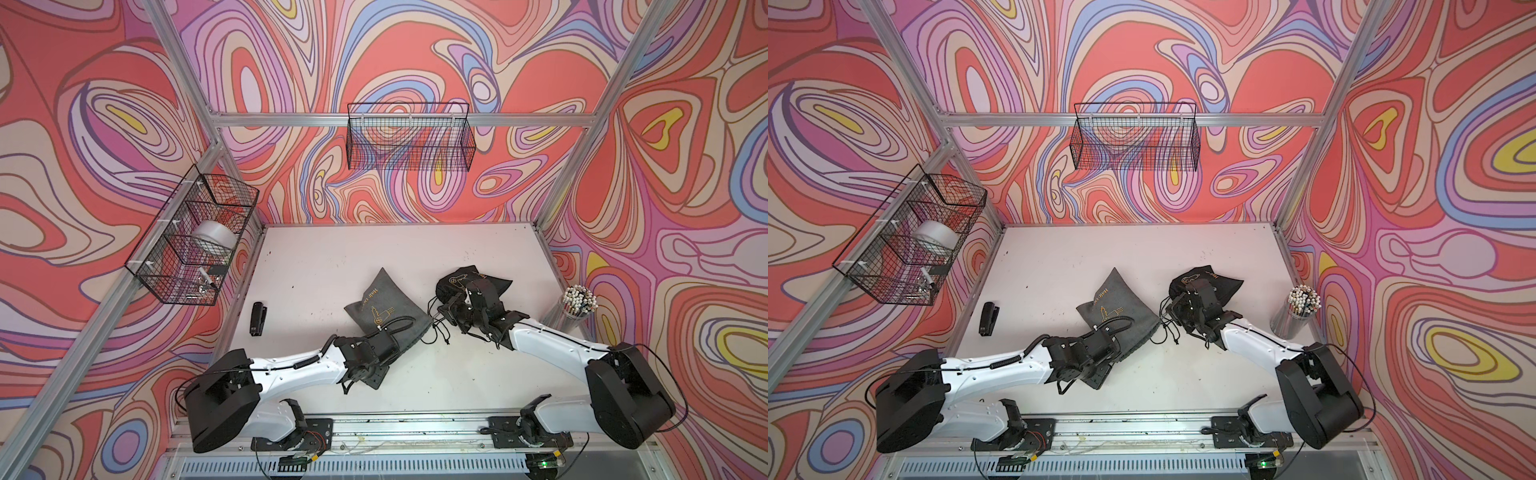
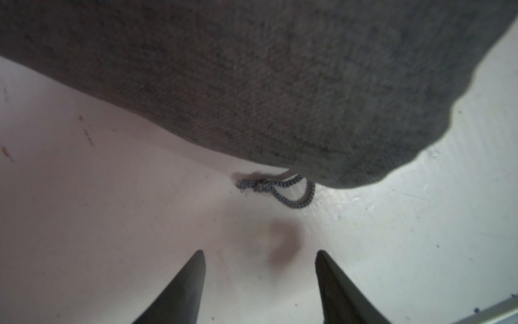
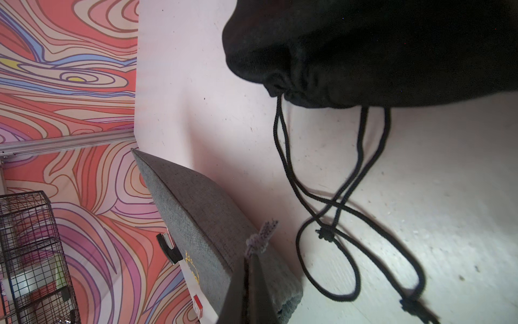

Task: Pack away hair dryers
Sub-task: Pull the drawstrings on both sides of the drawstring bag.

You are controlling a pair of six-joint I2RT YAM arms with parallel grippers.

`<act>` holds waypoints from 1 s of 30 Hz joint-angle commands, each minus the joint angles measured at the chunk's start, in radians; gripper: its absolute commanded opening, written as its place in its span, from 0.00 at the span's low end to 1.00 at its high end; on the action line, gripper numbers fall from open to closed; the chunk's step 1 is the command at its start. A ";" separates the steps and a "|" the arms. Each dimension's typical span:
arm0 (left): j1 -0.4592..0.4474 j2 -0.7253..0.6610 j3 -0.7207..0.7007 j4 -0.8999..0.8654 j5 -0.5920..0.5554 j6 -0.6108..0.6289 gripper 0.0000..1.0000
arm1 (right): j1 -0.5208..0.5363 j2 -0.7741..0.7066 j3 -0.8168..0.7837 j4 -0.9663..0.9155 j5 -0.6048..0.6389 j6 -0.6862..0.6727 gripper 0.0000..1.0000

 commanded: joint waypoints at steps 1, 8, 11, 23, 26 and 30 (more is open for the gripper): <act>0.008 0.041 0.017 0.052 -0.009 0.034 0.64 | -0.006 0.008 0.019 -0.008 0.006 -0.014 0.00; 0.017 0.093 0.024 0.107 -0.016 0.110 0.64 | -0.006 -0.003 0.019 -0.012 0.008 -0.014 0.00; 0.019 0.103 0.026 0.115 -0.022 0.124 0.64 | -0.005 -0.002 0.017 -0.014 0.008 -0.014 0.00; 0.031 0.169 0.050 0.146 0.031 0.176 0.49 | -0.006 -0.001 0.018 -0.014 0.011 -0.011 0.00; 0.031 0.180 0.056 0.136 0.047 0.168 0.31 | -0.005 -0.004 0.021 -0.019 0.012 -0.011 0.00; 0.031 0.151 0.037 0.136 0.064 0.151 0.25 | -0.010 -0.007 0.026 -0.026 0.015 -0.016 0.00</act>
